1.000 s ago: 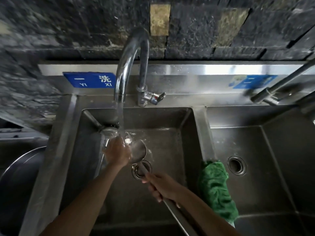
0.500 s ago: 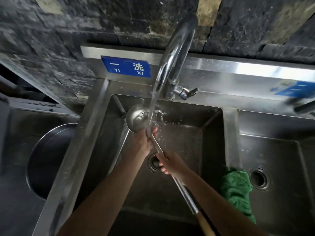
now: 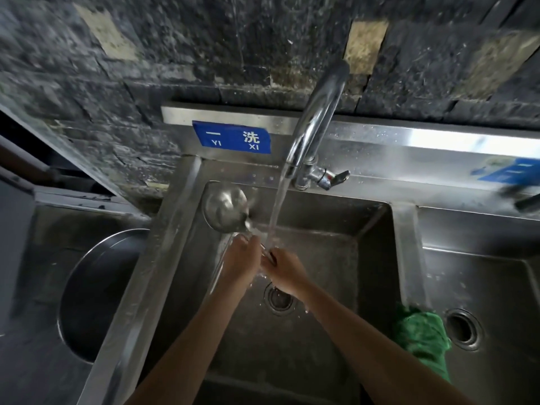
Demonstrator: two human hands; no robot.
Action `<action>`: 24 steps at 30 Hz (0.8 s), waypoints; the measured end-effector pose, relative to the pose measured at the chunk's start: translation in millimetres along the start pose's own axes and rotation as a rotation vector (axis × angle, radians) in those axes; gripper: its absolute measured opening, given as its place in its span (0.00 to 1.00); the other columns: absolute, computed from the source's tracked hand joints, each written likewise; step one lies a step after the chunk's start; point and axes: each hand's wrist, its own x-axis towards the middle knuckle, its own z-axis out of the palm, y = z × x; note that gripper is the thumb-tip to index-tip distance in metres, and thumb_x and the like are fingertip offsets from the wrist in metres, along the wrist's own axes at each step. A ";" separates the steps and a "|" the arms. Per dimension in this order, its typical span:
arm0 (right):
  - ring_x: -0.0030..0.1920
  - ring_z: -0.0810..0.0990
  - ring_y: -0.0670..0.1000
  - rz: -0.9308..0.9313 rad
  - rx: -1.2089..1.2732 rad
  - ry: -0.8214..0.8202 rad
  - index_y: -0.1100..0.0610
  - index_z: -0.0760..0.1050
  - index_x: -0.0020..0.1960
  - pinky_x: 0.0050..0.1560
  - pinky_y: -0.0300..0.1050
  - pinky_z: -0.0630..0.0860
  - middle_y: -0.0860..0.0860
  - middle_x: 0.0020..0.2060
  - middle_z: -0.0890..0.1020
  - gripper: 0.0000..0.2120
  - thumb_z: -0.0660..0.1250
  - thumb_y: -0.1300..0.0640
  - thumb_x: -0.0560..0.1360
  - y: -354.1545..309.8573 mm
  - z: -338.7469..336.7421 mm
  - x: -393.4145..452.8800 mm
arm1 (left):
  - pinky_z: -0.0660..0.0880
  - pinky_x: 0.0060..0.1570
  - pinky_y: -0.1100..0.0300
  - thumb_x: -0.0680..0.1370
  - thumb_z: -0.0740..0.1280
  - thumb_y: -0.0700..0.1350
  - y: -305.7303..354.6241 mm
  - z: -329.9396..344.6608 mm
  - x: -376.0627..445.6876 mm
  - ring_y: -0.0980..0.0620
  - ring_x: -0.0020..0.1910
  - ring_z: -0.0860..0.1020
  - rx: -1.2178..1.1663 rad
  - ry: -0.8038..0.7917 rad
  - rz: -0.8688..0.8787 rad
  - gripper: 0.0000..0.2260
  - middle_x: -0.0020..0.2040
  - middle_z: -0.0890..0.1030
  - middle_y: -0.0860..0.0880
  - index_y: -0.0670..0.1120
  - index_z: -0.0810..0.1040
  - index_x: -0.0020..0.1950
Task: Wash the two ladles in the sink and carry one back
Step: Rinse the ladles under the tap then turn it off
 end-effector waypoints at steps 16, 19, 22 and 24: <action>0.60 0.80 0.61 0.582 -0.080 0.297 0.52 0.75 0.63 0.56 0.49 0.76 0.57 0.58 0.81 0.16 0.65 0.58 0.75 122.1 -27.2 -76.1 | 0.75 0.47 0.55 0.78 0.63 0.44 37.4 87.5 -10.5 0.47 0.46 0.81 0.115 -0.285 0.242 0.09 0.43 0.84 0.45 0.42 0.81 0.46; 0.61 0.80 0.61 0.648 -0.029 0.359 0.53 0.76 0.63 0.58 0.50 0.77 0.58 0.59 0.81 0.16 0.66 0.58 0.75 136.0 -28.6 -63.9 | 0.75 0.53 0.54 0.78 0.62 0.46 46.0 110.7 -6.2 0.45 0.53 0.80 0.142 -0.298 0.241 0.10 0.52 0.83 0.45 0.44 0.80 0.54; 0.63 0.79 0.59 0.693 0.030 0.385 0.57 0.76 0.65 0.61 0.50 0.76 0.58 0.61 0.80 0.17 0.66 0.60 0.77 152.1 -26.9 -44.3 | 0.75 0.59 0.49 0.79 0.61 0.45 52.3 131.0 0.0 0.42 0.57 0.79 0.209 -0.319 0.273 0.13 0.57 0.82 0.42 0.43 0.77 0.61; 0.65 0.77 0.58 0.710 0.053 0.414 0.57 0.75 0.67 0.62 0.50 0.74 0.58 0.63 0.78 0.17 0.66 0.61 0.78 164.3 -23.2 -31.8 | 0.73 0.62 0.50 0.79 0.61 0.46 50.9 143.7 5.8 0.41 0.61 0.78 0.277 -0.331 0.278 0.17 0.61 0.80 0.41 0.42 0.75 0.66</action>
